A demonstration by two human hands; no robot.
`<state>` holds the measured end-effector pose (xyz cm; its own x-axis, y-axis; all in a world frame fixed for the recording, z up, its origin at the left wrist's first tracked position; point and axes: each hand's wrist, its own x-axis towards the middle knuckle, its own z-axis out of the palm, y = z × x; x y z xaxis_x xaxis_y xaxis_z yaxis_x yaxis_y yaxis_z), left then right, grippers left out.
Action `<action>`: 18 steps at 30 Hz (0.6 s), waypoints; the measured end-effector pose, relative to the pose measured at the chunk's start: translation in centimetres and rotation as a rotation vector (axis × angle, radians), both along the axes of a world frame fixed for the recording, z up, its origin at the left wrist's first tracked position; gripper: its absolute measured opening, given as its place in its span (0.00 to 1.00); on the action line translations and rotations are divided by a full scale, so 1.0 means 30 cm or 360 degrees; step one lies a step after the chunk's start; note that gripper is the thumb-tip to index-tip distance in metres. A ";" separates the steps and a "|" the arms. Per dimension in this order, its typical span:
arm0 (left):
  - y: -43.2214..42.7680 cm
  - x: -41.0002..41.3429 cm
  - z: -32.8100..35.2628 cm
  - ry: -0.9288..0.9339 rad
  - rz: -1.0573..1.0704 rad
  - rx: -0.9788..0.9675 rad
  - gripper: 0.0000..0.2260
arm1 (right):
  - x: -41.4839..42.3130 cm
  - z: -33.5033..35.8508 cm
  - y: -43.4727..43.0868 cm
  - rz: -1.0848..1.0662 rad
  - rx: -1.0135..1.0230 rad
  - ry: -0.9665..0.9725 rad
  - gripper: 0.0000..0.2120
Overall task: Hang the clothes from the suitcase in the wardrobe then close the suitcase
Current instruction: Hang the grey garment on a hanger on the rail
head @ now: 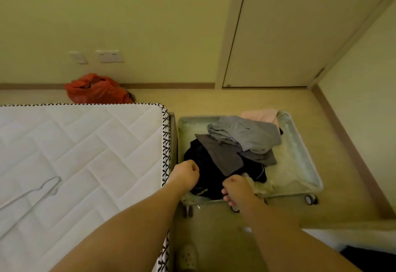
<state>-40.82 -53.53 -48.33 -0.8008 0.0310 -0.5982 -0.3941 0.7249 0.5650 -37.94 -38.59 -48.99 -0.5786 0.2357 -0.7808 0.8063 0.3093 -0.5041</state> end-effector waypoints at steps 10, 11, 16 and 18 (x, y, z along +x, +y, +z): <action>0.038 -0.376 -0.282 -0.0128 -0.0007 0.0057 0.07 | -0.379 -0.329 0.063 0.0290 0.0150 -0.0060 0.05; 0.049 -0.420 -0.324 -0.0135 -0.0013 0.0060 0.07 | -0.432 -0.368 0.072 0.0325 0.0153 -0.0084 0.05; 0.136 -0.655 -0.607 -0.0241 -0.0168 0.0000 0.07 | -0.710 -0.618 0.165 0.0364 0.0144 -0.0157 0.05; 0.188 -0.751 -0.717 -0.0270 -0.0223 -0.0020 0.09 | -0.824 -0.722 0.231 0.0431 0.0171 -0.0190 0.06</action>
